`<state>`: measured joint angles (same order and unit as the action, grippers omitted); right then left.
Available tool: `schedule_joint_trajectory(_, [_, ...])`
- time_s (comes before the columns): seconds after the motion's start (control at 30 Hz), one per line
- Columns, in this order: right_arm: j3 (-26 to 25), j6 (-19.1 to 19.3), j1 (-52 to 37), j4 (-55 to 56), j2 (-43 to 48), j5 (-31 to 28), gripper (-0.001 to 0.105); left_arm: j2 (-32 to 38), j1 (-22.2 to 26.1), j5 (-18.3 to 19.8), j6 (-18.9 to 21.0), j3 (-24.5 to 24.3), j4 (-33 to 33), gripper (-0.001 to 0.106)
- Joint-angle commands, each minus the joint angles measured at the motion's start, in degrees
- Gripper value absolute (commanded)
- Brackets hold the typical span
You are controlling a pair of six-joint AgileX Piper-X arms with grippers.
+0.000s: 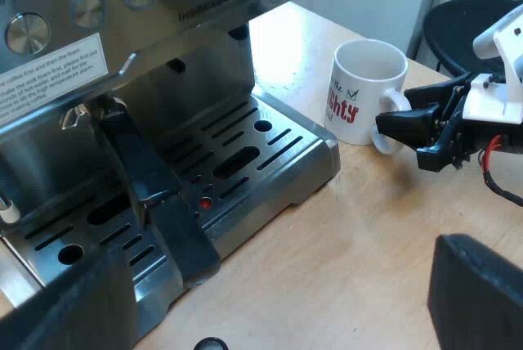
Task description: Remove mug from coffee machine
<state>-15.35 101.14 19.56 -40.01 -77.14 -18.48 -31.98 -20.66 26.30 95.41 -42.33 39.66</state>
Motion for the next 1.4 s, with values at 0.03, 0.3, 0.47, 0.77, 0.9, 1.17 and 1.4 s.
schedule_joint_trajectory(0.03, [-0.24, -1.19, 0.13, 1.98, 2.31, 0.27, 0.055, -0.02, -0.18, 0.60, -0.39, -0.44, -1.00, 0.077])
schedule_joint_trajectory(0.3, [-0.24, -1.61, 0.13, 16.65, 13.82, -2.30, 0.055, -0.02, -0.18, 0.60, -0.52, -0.44, -1.00, 0.077])
schedule_joint_trajectory(0.47, [-0.24, -1.61, 0.13, 26.92, 21.64, -2.32, 0.055, -0.02, -0.18, 0.60, -0.52, -0.44, -1.00, 0.077])
schedule_joint_trajectory(0.77, [-2.11, -1.61, 0.13, 45.23, 37.37, 0.51, 0.055, -0.02, -0.18, 0.60, -0.52, -0.44, -1.00, 0.077])
schedule_joint_trajectory(0.9, [-5.15, -1.61, 0.13, 55.11, 43.26, 4.80, 0.055, -0.02, -0.18, 0.60, -0.52, -0.44, -0.86, 0.077])
schedule_joint_trajectory(1.17, [-15.82, -1.61, 0.13, 71.09, 46.75, 6.94, 0.055, -0.02, -0.18, 0.24, 3.28, -1.34, -0.10, 0.077])
schedule_joint_trajectory(1.4, [-24.10, -1.61, 0.02, 72.38, 45.58, 8.50, 0.055, -0.02, 0.61, -8.33, 3.56, -3.38, 0.46, 0.077])
